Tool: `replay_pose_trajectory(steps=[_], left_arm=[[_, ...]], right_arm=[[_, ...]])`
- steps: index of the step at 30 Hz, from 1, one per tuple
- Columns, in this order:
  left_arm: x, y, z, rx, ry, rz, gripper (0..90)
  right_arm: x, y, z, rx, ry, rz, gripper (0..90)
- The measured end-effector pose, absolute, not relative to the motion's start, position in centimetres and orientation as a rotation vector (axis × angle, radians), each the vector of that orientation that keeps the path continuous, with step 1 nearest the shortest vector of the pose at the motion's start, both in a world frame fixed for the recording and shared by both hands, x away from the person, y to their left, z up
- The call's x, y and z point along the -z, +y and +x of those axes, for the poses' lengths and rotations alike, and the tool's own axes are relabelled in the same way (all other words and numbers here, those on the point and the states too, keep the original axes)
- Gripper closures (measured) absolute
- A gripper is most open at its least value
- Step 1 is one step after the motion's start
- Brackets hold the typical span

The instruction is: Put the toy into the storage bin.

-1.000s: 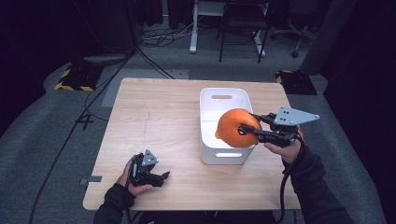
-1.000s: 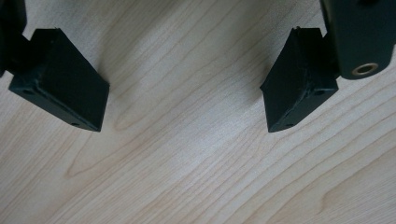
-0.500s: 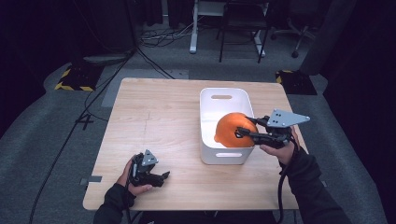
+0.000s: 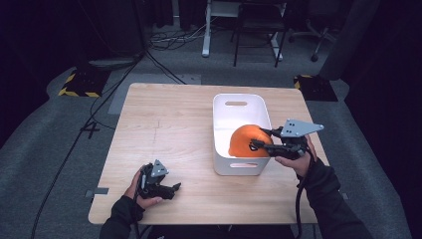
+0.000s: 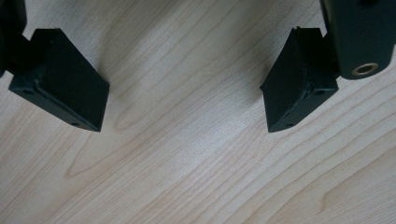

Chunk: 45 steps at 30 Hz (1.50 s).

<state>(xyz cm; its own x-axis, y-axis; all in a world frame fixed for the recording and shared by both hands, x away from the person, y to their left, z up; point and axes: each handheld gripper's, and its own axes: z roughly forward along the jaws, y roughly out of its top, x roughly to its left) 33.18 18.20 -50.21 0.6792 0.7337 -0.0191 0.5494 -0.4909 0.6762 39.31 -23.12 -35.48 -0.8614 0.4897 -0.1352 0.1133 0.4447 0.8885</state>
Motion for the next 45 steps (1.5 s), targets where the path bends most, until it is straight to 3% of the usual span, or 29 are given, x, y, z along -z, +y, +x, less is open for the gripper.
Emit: replay_pose_trajectory(steps=[32, 45], left_arm=[[50.2, 18.2, 33.2, -0.358, 0.982, 2.223, 14.8], [50.2, 18.2, 33.2, -0.358, 0.981, 2.223, 14.8]], right_arm=[[38.1, -22.5, 39.9, -1.214, 2.455, 0.545, 50.4], [38.3, -22.7, 40.0, -1.225, 2.454, 0.554, 51.6]])
